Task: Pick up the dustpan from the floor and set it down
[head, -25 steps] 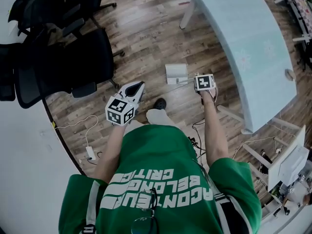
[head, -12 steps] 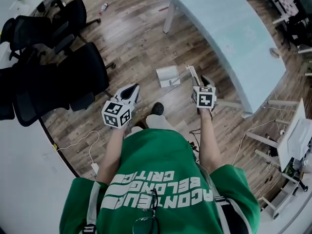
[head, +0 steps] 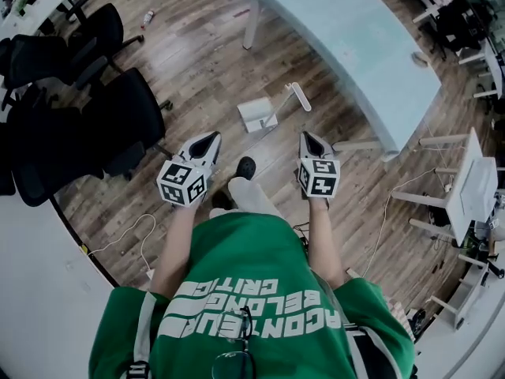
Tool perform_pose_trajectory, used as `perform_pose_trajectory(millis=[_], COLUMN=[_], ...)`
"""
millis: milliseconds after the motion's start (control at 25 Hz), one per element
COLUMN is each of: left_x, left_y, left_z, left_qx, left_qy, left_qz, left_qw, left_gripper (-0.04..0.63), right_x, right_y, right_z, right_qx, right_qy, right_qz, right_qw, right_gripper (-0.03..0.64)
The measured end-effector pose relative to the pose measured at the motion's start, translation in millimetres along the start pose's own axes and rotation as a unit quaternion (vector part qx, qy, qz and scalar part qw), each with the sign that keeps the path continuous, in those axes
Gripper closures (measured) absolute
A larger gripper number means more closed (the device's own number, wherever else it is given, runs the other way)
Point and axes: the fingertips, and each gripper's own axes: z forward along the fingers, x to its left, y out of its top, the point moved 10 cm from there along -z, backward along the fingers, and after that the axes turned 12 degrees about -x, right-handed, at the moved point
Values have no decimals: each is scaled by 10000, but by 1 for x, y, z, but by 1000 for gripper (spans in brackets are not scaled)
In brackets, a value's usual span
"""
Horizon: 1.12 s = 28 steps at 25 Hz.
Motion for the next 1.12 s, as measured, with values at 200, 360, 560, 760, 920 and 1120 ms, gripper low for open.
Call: perform_pose_trajectory(millis=[200,360,560,760,920,1120], left_x=[-14,-27,-44,-66,-83,-121], left_y=[-16,-27,-29,-30,-30,-35], left_z=[-32,-46,-48,-37,-26,-4], left_qx=[-84,-67,-75,-78,-136,-149], left_qy=[-44,-121,-209,-301,-296,-360], left_qz=[-222,-280,-238,-124,-109,-74], left_qw=[9997,9995,9995,9994,9994,9992], left_gripper=[602,601,602,602,601,603], right_x=[28,40,36,21,5,-22], right_y=[-14,-27,-36,-38,-40,-46], right_z=[-46,-78,-97,-107,-117,-134], right_qx=[-29,-104,-155,-240,-281,-321], right_qy=[53,143,172,251,399,563], right_qz=[131,174,252,286,292,394], right_qw=[9999,9997,9994,9990,9984,9971], right_gripper=[609,609,609,609,609,609])
